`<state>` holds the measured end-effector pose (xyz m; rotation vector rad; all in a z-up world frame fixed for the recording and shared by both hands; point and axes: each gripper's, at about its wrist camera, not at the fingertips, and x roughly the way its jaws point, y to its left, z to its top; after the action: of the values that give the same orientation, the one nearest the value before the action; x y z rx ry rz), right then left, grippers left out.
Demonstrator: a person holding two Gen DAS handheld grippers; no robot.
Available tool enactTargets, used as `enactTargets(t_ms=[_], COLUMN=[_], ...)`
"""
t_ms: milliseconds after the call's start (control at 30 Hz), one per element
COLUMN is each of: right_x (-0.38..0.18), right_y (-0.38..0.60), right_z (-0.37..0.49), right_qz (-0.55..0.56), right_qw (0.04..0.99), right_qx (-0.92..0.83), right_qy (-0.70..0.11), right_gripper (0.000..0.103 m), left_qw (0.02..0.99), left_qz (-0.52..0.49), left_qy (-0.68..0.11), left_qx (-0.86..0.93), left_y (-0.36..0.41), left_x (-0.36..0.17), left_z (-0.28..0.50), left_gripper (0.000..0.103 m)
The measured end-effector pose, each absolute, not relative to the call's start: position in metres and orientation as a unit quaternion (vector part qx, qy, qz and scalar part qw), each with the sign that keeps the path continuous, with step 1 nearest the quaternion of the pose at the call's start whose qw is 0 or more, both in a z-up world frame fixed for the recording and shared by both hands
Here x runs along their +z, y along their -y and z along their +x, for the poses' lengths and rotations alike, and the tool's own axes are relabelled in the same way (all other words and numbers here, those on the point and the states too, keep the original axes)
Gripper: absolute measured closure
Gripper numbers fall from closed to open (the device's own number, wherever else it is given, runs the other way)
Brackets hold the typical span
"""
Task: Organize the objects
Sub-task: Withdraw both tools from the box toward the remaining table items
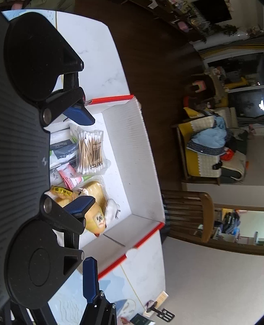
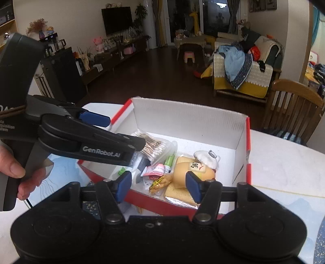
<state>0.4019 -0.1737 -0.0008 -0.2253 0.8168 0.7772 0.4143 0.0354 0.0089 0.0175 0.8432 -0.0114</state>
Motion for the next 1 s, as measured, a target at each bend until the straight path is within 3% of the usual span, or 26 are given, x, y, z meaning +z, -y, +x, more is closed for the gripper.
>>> enactTargets(t_ms=[433,567,633,867,1000], right_x=[0.032,0.036,0.037,0.038,0.037], right_y=[0.201,0.207,0.21,0.224,0.228], right_z=[0.366,0.353,0.348,0.329,0.316], right_qz=[-0.091,-0.094,-0.093,-0.086,-0.09], right_qw=[0.849,0.853,0.853,0.85,0.848], right_qx=[0.375,0.374,0.376,0.384,0.391], right_qy=[-0.36,-0.352,-0.351,-0.351,-0.346], right_gripper=[0.028,0.018,0.016,0.002,0.001], left_qw=[0.927,0.929,0.93,0.93,0.929], left_qz=[-0.015,-0.009,-0.006,-0.036,-0.055], left_qy=[-0.373,-0.368,-0.367,-0.363,-0.365], left_qx=[-0.015,-0.02,-0.022,-0.034,-0.033], left_y=[-0.031,-0.024,-0.022,-0.02,-0.023], left_x=[0.038,0.041,0.043,0.044,0.039], left_z=[0.357,0.34,0.331,0.301,0.284], left_gripper=[0.027,0.026,0.021,0.021,0.02])
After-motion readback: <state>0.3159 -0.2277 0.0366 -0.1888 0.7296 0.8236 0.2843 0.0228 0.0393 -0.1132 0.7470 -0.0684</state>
